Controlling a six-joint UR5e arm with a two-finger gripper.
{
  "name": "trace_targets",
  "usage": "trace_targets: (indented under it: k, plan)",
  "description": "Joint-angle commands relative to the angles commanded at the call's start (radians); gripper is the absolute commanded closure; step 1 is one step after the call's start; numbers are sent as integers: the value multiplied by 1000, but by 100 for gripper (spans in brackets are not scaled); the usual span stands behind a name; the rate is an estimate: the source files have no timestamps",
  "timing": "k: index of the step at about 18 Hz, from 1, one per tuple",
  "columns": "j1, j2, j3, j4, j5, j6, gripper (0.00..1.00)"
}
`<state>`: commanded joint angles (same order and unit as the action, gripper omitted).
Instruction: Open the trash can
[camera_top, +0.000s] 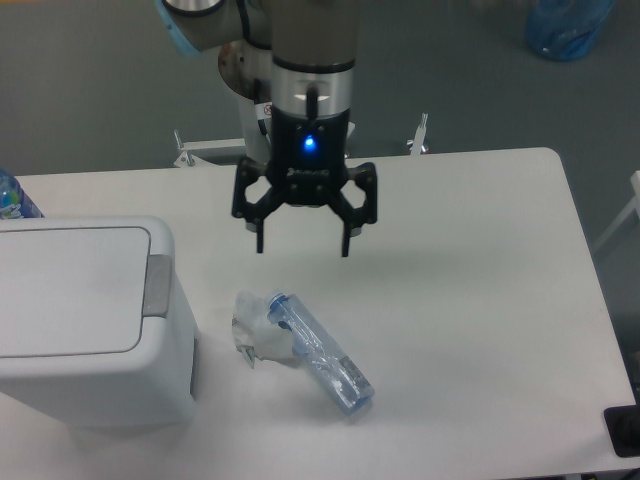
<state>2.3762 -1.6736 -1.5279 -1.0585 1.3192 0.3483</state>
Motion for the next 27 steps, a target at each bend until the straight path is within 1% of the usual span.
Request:
trace_targets:
  k: [3,7,9,11,13,16,27]
  plan:
    - [-25,-11,-3,29,0,-44,0]
    - [-43,-23,2,49,-2,-78,0]
    - [-63,-34,-1,75,0,-115,0]
    - [-69,-40,-3,98,0,-124,0]
    - [-89,-46,2,107,0,-129,0]
    - [-113,-69,2,129,0,-126,0]
    - [-126,-74,-3,133,2,-121,0]
